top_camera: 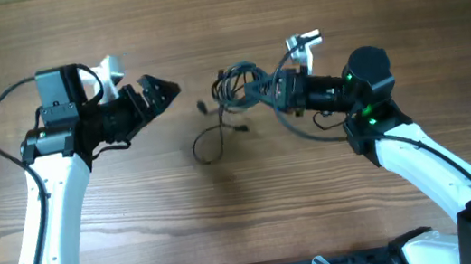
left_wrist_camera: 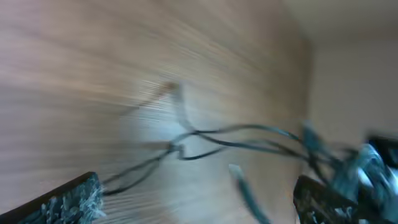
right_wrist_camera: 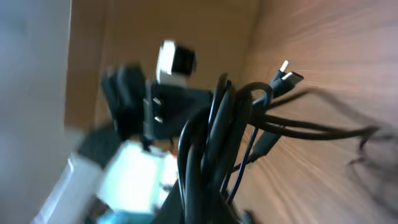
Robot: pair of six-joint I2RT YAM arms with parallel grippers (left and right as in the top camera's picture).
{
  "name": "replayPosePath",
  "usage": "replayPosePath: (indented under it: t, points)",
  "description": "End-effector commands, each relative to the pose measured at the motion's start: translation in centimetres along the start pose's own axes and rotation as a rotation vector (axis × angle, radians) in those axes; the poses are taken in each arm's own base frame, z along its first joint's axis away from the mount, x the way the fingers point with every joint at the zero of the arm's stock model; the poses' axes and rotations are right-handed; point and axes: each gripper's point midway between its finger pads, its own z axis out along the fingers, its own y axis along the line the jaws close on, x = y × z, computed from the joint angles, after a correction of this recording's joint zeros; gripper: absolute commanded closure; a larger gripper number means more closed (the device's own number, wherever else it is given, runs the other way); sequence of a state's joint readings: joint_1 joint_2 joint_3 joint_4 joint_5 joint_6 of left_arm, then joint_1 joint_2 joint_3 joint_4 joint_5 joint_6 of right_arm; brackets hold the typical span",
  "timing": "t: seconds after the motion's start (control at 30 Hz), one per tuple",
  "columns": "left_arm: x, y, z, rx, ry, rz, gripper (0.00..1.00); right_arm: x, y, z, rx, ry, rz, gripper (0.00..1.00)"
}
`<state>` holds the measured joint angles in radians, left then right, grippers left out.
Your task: Untangle cables
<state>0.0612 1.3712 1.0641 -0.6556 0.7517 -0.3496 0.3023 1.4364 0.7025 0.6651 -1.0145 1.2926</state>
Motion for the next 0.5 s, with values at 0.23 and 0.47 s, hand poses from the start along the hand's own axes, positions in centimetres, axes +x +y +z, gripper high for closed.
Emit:
replayPosePath:
  t: [0.23, 0.47]
  points:
    - [3.5, 2.0, 2.8, -0.285, 0.072, 0.171, 0.01, -4.8, 0.2, -0.8, -0.011, -0.256, 0.417, 0.95]
    - [8.1, -4.2, 8.5, -0.108, 0.112, 0.546, 0.00, -6.2, 1.6, -1.4, -0.113, -0.295, 0.658, 0.89]
